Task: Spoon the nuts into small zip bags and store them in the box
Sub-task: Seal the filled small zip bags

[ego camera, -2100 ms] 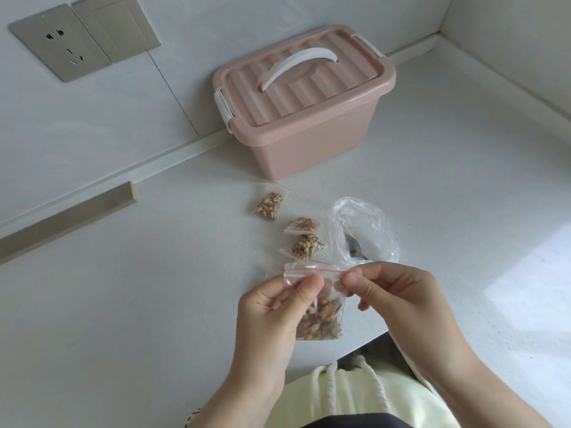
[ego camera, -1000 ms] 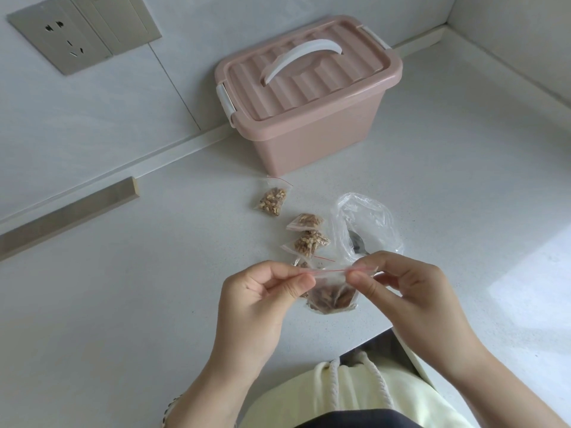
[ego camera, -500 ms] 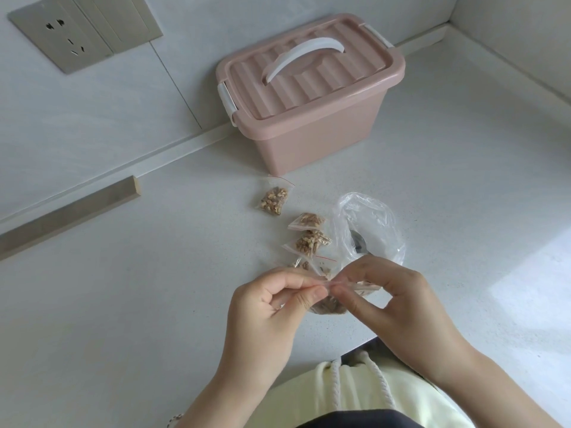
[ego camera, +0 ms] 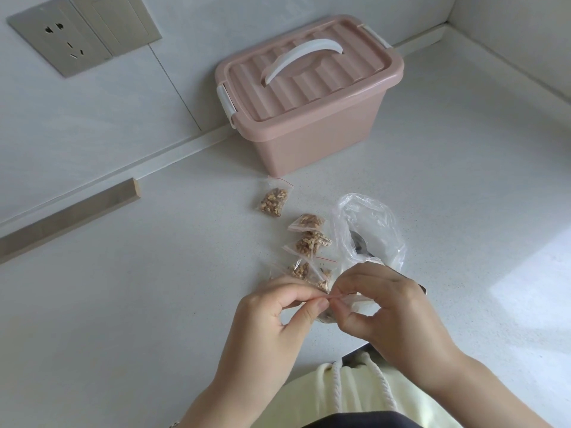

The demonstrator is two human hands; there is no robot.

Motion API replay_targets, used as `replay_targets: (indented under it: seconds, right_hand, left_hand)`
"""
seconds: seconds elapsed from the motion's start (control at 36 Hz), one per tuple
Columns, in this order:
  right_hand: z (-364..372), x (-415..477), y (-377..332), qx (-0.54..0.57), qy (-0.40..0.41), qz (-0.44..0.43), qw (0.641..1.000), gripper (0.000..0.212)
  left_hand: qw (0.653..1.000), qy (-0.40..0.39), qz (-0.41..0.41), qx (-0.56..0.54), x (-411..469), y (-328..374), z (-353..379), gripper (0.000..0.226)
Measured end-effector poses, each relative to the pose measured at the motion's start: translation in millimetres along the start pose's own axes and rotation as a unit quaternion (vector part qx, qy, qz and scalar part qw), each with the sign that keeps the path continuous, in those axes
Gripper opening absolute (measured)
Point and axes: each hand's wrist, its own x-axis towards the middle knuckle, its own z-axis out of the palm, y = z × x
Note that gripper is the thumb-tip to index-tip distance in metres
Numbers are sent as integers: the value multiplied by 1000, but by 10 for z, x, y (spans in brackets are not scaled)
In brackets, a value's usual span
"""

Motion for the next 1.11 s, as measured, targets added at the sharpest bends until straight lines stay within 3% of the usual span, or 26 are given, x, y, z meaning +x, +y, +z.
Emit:
replay_targets:
  seconds: [0.33, 0.78, 0.94, 1.11]
  right_hand:
    - [53, 1, 69, -7, -7, 11, 1000, 12]
    - [11, 151, 195, -36, -30, -10, 999, 18]
    - [42, 359, 305, -46, -23, -23, 998, 31]
    - [235, 639, 410, -94, -49, -41, 994, 43]
  left_hand:
    - [983, 58, 86, 152, -59, -95, 66, 9]
    - [986, 94, 61, 119, -21, -240, -138, 8]
    - [993, 112, -10, 40, 68, -276, -143, 6]
    - [983, 134, -124, -12, 209, -504, -207, 19]
